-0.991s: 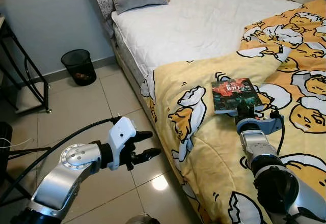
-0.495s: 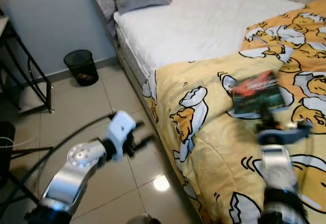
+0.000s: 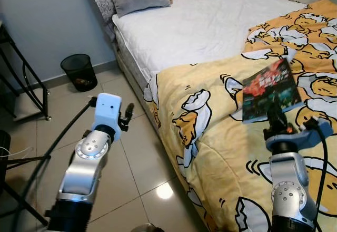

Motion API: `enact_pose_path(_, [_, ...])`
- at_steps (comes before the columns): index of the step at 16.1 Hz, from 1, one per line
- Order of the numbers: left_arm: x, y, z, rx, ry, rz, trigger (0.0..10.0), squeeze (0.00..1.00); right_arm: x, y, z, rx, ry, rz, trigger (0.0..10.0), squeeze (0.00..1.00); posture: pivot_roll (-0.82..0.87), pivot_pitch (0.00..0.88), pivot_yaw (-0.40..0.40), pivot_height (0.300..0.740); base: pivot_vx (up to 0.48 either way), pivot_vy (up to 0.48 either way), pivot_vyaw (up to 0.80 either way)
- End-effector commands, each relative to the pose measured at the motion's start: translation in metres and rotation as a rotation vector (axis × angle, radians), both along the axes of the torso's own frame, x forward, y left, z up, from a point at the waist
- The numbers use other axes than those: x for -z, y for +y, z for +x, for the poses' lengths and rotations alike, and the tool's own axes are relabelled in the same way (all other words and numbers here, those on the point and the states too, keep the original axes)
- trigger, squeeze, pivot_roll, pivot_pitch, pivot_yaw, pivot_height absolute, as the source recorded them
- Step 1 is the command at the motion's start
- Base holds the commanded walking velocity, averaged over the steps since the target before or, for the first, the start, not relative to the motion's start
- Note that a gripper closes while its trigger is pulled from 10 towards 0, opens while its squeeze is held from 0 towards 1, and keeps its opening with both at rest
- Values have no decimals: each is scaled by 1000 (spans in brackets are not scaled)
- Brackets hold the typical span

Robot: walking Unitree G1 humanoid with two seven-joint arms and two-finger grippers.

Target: Clean up the room

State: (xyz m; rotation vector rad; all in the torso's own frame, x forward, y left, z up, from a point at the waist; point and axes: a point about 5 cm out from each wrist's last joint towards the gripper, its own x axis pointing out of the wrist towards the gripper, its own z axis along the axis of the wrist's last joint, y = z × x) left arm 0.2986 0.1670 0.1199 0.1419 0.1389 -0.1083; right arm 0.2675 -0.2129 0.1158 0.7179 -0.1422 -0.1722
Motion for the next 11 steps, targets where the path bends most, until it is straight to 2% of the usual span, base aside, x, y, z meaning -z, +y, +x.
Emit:
enact_pose_path(1, [-2, 5, 0, -35, -18, -56, 10000, 0, -5, 13, -1, -30, -12, -17, 0, 0, -40, 0, 76, 740, 0, 0, 0])
enact_pose_path(3, [-4, 7, 1, -68, -51, -138, 10000, 0, -6, 14, -2, -34, -2, -47, 0, 0, -40, 0, 74, 740, 0, 0, 0])
enact_pose_path(5, [-1, 9, 0, -110, -44, -136, 10000, 0, -5, 15, -4, -30, 13, -53, 0, 0, -44, 0, 76, 740, 0, 0, 0])
enact_pose_path(8, [3, 8, -1, -111, -36, -200, 10000, 0, -4, 19, -6, -36, 24, -57, 0, 0, -49, 0, 78, 740, 0, 0, 0])
enact_pose_path(11, [2, 7, -4, -103, -67, -180, 10000, 0, -4, 20, -7, -39, 28, -61, 0, 0, -51, 0, 79, 740, 0, 0, 0])
